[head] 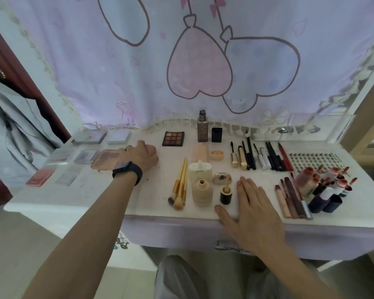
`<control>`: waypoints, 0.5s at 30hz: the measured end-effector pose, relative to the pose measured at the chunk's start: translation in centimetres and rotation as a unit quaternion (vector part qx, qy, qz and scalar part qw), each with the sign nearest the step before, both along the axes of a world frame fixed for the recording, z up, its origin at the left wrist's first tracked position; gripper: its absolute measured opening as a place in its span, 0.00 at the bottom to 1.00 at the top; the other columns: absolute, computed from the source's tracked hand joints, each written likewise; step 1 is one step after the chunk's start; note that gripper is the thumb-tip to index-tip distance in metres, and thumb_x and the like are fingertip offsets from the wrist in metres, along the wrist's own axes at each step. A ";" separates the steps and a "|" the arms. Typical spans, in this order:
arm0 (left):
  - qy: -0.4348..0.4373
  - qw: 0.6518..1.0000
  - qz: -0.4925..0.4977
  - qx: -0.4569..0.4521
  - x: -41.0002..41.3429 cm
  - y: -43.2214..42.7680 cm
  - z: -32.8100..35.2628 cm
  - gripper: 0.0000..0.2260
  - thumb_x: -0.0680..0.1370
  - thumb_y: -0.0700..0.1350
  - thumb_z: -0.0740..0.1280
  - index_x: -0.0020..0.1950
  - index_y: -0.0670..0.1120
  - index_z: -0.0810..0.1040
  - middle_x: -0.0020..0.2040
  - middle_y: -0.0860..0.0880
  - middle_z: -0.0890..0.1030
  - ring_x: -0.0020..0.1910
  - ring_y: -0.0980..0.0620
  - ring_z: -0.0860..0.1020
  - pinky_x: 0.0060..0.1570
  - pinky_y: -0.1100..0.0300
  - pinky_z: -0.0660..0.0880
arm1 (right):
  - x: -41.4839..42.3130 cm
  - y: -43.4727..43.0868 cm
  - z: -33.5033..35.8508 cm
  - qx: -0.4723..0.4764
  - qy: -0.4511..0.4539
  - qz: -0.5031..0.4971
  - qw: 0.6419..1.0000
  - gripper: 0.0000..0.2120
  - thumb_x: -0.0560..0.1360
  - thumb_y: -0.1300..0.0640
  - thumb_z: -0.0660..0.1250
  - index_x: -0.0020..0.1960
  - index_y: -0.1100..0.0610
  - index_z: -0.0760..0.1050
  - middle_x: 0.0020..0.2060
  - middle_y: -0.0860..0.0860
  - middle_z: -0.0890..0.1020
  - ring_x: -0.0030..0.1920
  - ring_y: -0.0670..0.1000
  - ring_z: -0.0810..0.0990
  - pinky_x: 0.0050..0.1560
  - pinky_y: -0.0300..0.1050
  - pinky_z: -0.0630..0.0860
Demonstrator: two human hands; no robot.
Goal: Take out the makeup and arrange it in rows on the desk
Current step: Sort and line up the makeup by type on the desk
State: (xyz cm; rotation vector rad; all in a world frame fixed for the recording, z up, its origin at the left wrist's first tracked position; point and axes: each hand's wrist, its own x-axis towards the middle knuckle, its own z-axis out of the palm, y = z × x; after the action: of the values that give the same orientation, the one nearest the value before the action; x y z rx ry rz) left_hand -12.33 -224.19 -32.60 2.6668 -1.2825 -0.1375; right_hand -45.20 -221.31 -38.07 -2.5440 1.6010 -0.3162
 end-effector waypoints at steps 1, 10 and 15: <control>0.002 1.000 -0.002 0.007 0.0 0.3 0.1 0.22 0.75 0.59 0.58 0.64 0.48 0.70 0.55 0.38 0.76 0.55 0.37 0.72 0.50 0.48 0.67 | 0.0 -0.1 0.0 0.001 -0.001 0.000 1.000 0.49 0.72 0.25 0.35 0.82 0.57 0.45 0.82 0.51 0.48 0.81 0.49 0.45 0.78 0.45 0.39; 0.068 0.986 0.012 -0.153 -3.1 5.2 4.0 0.30 0.74 0.60 0.66 0.75 0.54 0.66 0.63 0.42 0.75 0.57 0.41 0.75 0.49 0.53 0.67 | -0.5 -0.1 -0.1 0.004 0.001 0.021 1.000 0.48 0.75 0.25 0.39 0.82 0.58 0.46 0.82 0.52 0.49 0.81 0.50 0.45 0.79 0.47 0.41; 0.217 0.910 -0.055 -0.350 -7.2 7.4 7.0 0.26 0.73 0.55 0.74 0.69 0.54 0.71 0.61 0.53 0.76 0.58 0.53 0.75 0.48 0.64 0.70 | -0.8 0.0 0.1 0.002 -0.009 0.029 1.000 0.47 0.75 0.25 0.38 0.82 0.57 0.46 0.82 0.52 0.49 0.81 0.49 0.45 0.78 0.46 0.39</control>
State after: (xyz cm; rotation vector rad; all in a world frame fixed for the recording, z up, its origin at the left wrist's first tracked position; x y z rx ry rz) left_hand -19.51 -216.83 -25.58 1.8270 -1.0663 -0.2209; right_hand -46.00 -221.30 -37.92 -2.5708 1.5168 -0.3289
